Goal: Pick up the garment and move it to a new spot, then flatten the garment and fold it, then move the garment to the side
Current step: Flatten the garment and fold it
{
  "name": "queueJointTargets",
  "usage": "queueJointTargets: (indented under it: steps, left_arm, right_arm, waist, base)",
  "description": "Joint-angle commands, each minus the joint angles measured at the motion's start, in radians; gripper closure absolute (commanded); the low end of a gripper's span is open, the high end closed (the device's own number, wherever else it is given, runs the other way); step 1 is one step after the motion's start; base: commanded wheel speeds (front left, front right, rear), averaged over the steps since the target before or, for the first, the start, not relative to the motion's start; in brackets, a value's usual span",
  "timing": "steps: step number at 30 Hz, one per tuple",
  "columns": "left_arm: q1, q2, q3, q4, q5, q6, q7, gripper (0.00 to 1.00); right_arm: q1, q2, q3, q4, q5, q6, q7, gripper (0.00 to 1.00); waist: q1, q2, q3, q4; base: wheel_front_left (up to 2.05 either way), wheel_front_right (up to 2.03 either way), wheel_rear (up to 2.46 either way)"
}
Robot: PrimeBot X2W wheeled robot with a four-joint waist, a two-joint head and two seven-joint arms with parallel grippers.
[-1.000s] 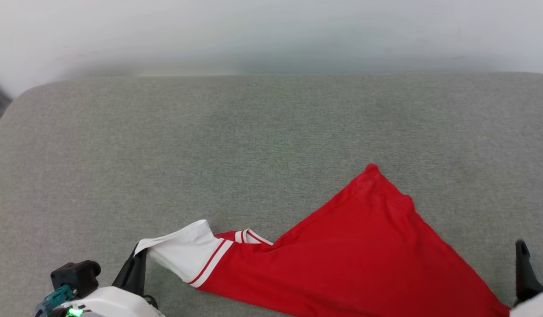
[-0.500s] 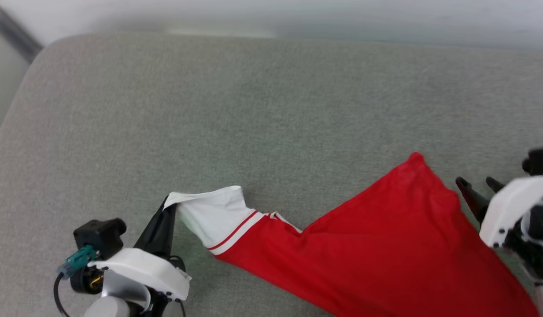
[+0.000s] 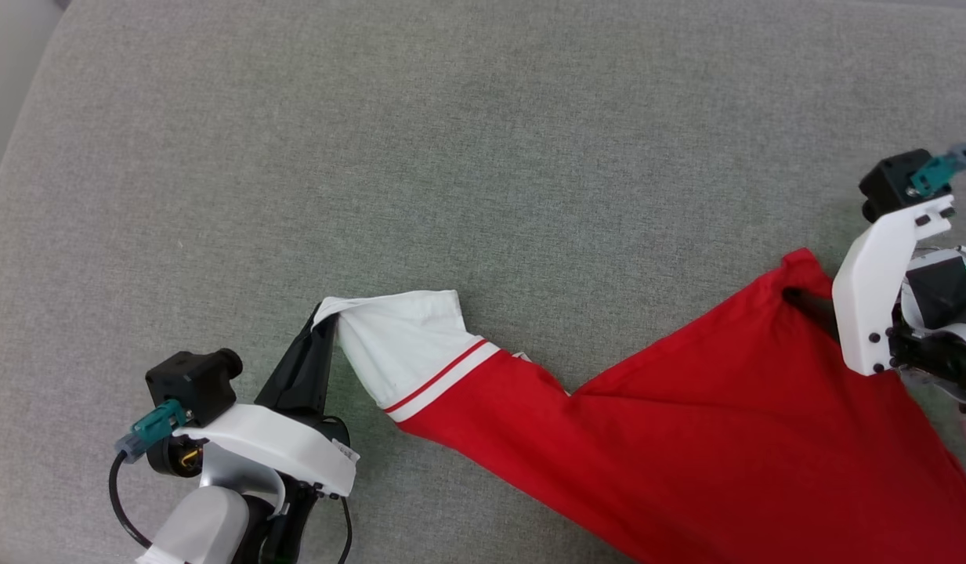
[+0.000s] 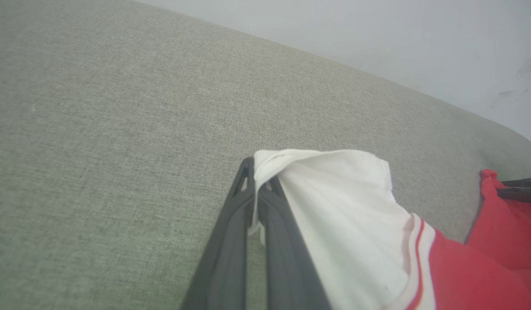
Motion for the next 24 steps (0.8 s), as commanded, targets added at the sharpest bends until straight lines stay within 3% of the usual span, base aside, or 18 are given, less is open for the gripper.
queueJointTargets:
  steps: [1, 2, 3, 4, 9, 14, 24]
  left_arm:
    - [-0.014, -0.005, -0.003, 0.007, 0.001, -0.005, -0.01, 1.0]
    - [-0.015, -0.008, -0.003, 0.01, 0.0, -0.006, -0.011, 1.0]
    - [-0.017, -0.01, -0.003, 0.013, -0.001, -0.007, -0.014, 1.0]
    - [-0.017, -0.012, -0.004, 0.016, -0.003, -0.006, -0.016, 1.0]
    - [-0.015, -0.014, 0.001, 0.036, -0.01, -0.006, -0.025, 1.0]
    - [-0.019, 0.031, 0.029, 0.045, -0.004, 0.004, -0.016, 1.0]
    - [-0.188, 0.116, 0.083, 0.034, -0.019, -0.005, 0.074, 1.0]
  right_arm:
    - [0.054, 0.007, 0.063, 0.067, 0.015, 0.0, 0.077, 0.0]
    - [0.058, 0.009, 0.073, 0.078, 0.027, 0.0, 0.097, 0.0]
    - [0.059, 0.007, 0.085, 0.085, 0.034, 0.0, 0.117, 0.7]
    - [0.057, 0.007, 0.093, 0.086, 0.04, 0.001, 0.12, 1.0]
    - [0.005, 0.014, 0.07, 0.072, 0.045, 0.001, 0.057, 1.0]
    - [-0.059, 0.034, 0.002, 0.056, 0.019, 0.0, -0.092, 1.0]
    - [-0.128, 0.138, -0.137, 0.082, -0.149, 0.0, -0.255, 1.0]
  waist:
    - [-0.0001, 0.0, 0.008, 0.005]
    - [-0.0001, 0.0, 0.009, 0.005]
    - [-0.0001, 0.0, 0.01, 0.005]
    - [-0.0001, 0.0, 0.011, 0.005]
    - [-0.0001, 0.0, -0.011, -0.002]
    - [-0.0001, 0.0, -0.074, -0.048]
    - [-0.0001, 0.0, -0.154, -0.166]
  base:
    - [0.0, 0.0, 0.0]
    - [0.0, 0.0, 0.0]
    - [0.0, 0.0, 0.0]
    - [0.0, 0.0, 0.0]
    - [0.0, 0.0, 0.0]
    - [0.0, 0.0, 0.0]
    - [0.0, 0.0, 0.0]
